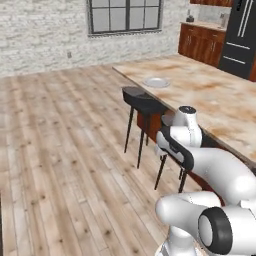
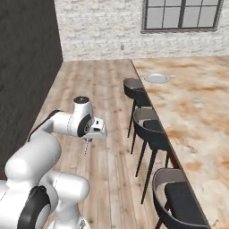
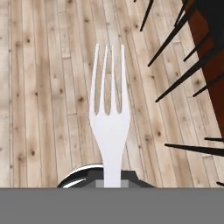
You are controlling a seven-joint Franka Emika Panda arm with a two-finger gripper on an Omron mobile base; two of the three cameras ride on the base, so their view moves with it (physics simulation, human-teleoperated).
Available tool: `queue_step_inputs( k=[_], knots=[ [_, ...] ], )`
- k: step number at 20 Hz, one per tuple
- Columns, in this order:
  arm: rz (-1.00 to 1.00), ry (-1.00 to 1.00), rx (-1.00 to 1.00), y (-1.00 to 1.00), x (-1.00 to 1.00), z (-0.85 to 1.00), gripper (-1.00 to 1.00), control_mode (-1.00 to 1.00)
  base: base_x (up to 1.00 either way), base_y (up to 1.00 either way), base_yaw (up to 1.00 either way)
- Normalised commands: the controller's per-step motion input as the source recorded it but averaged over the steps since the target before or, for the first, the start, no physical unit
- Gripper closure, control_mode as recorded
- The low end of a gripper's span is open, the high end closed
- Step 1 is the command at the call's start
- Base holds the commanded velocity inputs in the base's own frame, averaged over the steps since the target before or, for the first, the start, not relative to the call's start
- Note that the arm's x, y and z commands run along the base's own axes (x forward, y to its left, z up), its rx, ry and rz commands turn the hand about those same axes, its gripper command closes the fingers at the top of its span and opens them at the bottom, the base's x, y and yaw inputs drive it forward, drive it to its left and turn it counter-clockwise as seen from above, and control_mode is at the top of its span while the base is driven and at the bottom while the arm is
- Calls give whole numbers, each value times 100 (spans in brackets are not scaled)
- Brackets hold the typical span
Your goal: Take the fork and place it on the left side of the plate. Then take the spoon and place it on the right side of the plate. Make sure they're directly next to the plate.
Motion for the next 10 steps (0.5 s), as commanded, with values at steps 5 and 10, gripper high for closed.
queue_step_inputs(
  k=[5,10],
  knots=[
    [0,0,0,0,0,0,100,100,66,56,-20],
    [0,0,0,0,0,0,100,100,68,57,-17]
  ],
)
